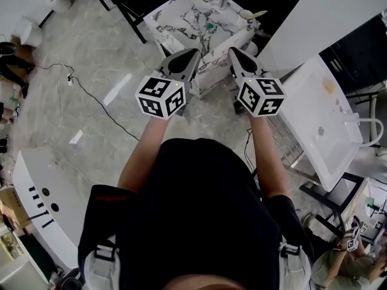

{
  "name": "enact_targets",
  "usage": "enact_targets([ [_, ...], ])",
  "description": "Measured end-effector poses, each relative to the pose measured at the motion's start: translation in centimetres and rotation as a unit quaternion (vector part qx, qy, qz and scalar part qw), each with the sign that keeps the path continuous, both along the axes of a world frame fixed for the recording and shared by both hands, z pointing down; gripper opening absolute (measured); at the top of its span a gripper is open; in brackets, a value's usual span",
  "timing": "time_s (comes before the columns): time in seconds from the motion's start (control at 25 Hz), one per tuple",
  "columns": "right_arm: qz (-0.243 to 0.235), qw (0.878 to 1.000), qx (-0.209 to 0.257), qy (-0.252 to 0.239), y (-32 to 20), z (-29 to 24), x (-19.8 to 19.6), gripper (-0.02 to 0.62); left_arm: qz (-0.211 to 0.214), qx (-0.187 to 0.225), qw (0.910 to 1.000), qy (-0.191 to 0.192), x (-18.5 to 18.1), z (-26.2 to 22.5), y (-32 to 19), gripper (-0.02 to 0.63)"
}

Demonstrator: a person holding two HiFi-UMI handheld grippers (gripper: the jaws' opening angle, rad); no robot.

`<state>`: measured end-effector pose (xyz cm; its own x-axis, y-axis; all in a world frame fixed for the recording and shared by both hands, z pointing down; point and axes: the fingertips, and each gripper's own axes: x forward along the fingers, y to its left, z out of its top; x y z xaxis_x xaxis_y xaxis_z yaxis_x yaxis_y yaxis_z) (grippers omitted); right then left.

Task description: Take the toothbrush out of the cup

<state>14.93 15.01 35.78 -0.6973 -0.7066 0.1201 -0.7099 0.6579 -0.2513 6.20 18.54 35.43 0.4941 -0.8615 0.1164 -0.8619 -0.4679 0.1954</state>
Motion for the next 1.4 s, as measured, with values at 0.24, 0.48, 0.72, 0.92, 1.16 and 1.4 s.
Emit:
enact_targets([
  [0.24,0.000,1.000,-0.005,-0.001,-4.3,0.0,-2.6,0.034,-0.004,-0.005,1.0000,0.000,-3.0,-0.2,-4.5,0.017],
  [0.48,0.005,1.000,-0.012,-0.003,-8.5,-0.3,-4.9,0.034,0.004,-0.009,0.9999,0.001,-5.4,-0.9,-8.9,0.017],
  [0.72,0.017,1.000,-0.018,-0.001,-12.1,-0.7,-7.2,0.034,0.013,-0.011,0.9998,0.007,-8.2,-1.6,-12.9,0.017],
  [0.92,0.030,0.999,-0.022,0.003,-14.8,-0.9,-9.2,0.034,0.031,-0.006,0.9995,0.005,-9.9,-1.9,-15.7,0.017],
  [1.16,0.051,0.998,-0.026,0.010,-17.3,-1.1,-11.5,0.034,0.056,0.001,0.9984,0.006,-12.1,-2.4,-18.4,0.017],
  [1.4,0.076,0.997,-0.027,0.017,-19.2,-1.0,-13.0,0.034,0.081,0.014,0.9965,0.015,-13.6,-2.3,-20.6,0.017],
])
